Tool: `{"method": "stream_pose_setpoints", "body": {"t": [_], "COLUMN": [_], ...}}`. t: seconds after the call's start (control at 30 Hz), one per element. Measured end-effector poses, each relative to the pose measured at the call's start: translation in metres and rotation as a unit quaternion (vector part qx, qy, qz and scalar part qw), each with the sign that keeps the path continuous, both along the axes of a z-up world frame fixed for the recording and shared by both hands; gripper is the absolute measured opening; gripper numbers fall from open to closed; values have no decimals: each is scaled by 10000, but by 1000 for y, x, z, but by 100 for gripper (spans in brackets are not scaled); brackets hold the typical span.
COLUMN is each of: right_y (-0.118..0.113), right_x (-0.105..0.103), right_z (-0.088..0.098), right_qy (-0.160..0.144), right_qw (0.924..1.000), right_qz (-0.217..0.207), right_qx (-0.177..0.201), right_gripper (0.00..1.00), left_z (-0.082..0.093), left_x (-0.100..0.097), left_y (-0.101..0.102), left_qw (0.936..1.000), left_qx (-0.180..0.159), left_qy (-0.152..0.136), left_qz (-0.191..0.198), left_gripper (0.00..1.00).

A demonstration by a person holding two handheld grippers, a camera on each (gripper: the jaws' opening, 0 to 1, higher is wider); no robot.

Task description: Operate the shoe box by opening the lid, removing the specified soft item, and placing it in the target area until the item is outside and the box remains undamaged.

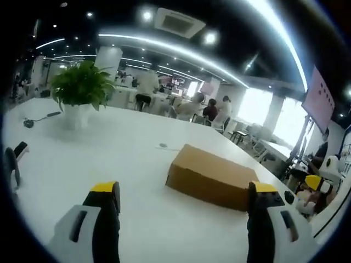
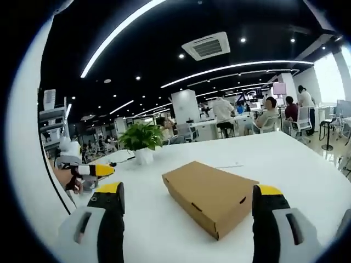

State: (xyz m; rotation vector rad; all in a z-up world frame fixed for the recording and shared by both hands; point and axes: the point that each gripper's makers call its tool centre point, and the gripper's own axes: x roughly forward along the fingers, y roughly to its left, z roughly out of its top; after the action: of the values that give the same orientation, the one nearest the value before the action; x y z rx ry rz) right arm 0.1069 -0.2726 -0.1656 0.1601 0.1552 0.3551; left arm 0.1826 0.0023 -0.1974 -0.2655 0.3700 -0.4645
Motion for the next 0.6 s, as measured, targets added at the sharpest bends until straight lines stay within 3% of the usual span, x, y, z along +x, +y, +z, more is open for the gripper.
{"method": "stream_pose_setpoints", "body": {"t": [0.07, 0.17, 0.23, 0.3, 0.37, 0.47, 0.53, 0.6], "right_y": [-1, 5, 11, 10, 7, 17, 27, 33], "right_x": [1, 0, 0, 0, 0, -2, -7, -13], "right_z": [-2, -11, -6, -10, -23, -33, -54, -66], "right_qy": [-9, 141, -99, -100, 231, 325, 812, 1327], "right_qw": [9998, 9983, 9967, 9938, 9896, 9851, 9765, 9736], "right_qz": [-4, 202, 349, 355, 348, 613, 925, 1003], "right_qx": [-191, -520, -726, -1050, -1379, -1576, -1767, -1564], "right_gripper": [100, 98, 95, 93, 93, 99, 100, 99], "left_z": [6, 10, 8, 8, 9, 9, 7, 0], "left_x": [0, -3, -2, -2, -3, -7, -9, -13], "left_y": [1, 2, 1, 4, 6, 8, 9, 12], "left_qw": [9998, 9994, 9996, 9993, 9991, 9990, 9991, 9991], "left_qx": [-160, -70, 43, 17, 13, 90, 202, 342], "left_qy": [-119, -293, -262, -284, -283, -298, -282, -39], "left_qz": [84, 140, 130, 238, 321, 308, 253, 231], "left_gripper": [99, 99, 99, 99, 99, 99, 99, 95]}}
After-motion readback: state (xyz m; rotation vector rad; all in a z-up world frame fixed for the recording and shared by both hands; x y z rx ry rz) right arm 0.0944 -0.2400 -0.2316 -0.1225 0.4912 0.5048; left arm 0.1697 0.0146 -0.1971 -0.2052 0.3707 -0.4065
